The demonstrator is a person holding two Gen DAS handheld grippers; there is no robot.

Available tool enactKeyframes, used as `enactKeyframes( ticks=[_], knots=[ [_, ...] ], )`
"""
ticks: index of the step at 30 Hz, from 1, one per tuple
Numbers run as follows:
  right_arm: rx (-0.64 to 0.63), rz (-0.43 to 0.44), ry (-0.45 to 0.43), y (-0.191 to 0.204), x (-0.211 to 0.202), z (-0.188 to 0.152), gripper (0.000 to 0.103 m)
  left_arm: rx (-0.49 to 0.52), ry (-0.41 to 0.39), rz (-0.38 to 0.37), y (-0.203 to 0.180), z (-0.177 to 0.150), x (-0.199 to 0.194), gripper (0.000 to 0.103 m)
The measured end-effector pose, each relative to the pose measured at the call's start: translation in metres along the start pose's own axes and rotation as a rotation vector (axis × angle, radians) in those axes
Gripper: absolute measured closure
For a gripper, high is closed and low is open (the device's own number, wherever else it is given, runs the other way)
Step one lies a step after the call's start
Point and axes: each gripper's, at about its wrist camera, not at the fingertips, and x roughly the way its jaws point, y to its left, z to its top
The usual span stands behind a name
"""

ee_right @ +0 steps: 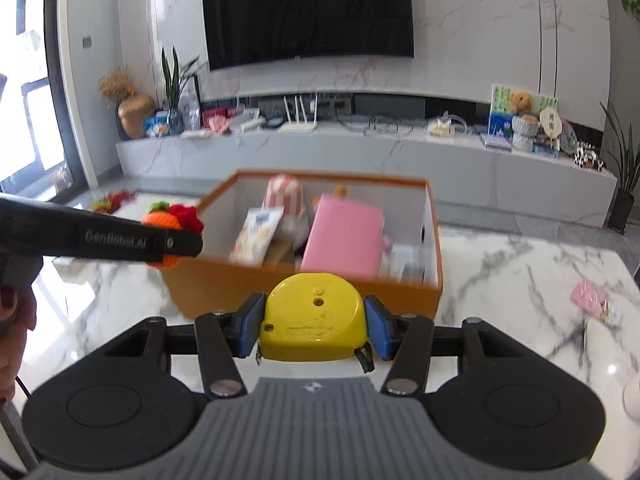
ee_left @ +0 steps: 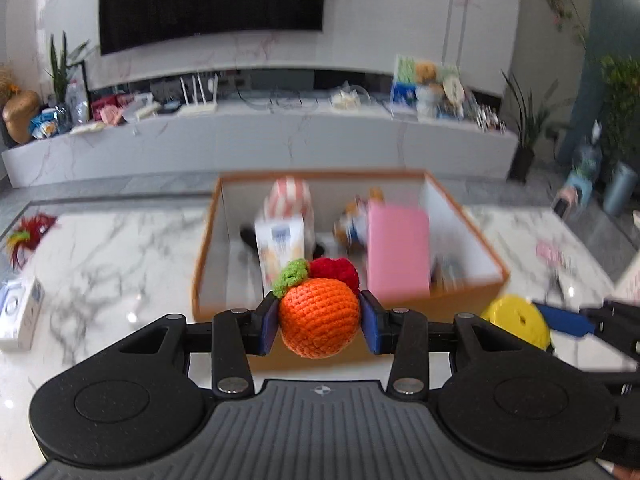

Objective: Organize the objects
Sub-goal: 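Lift fruit with left tool while right tool carries tape measure over box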

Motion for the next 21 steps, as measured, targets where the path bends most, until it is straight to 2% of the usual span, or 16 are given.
enactKeyframes(
  ticks=[4,7,11,21],
  knots=[
    [0.053,0.000,-0.059,-0.011,0.013,0.026,0.047,-0.030,-0.040,0.008,0.010,0.025,0.015,0.055],
    [0.139,0.015,-0.087,-0.023,0.032,0.038,0.047,-0.053,-0.054,0.016,0.019,0.029,0.033,0.055],
    [0.190,-0.003,-0.090,-0.023,0.060,0.043,0.047,-0.069,-0.014,0.024,0.029,0.026,0.061,0.055],
    [0.191,-0.051,-0.038,-0.014,0.107,0.041,0.047,-0.074,0.041,0.033,0.032,0.015,0.097,0.055]
  ],
)
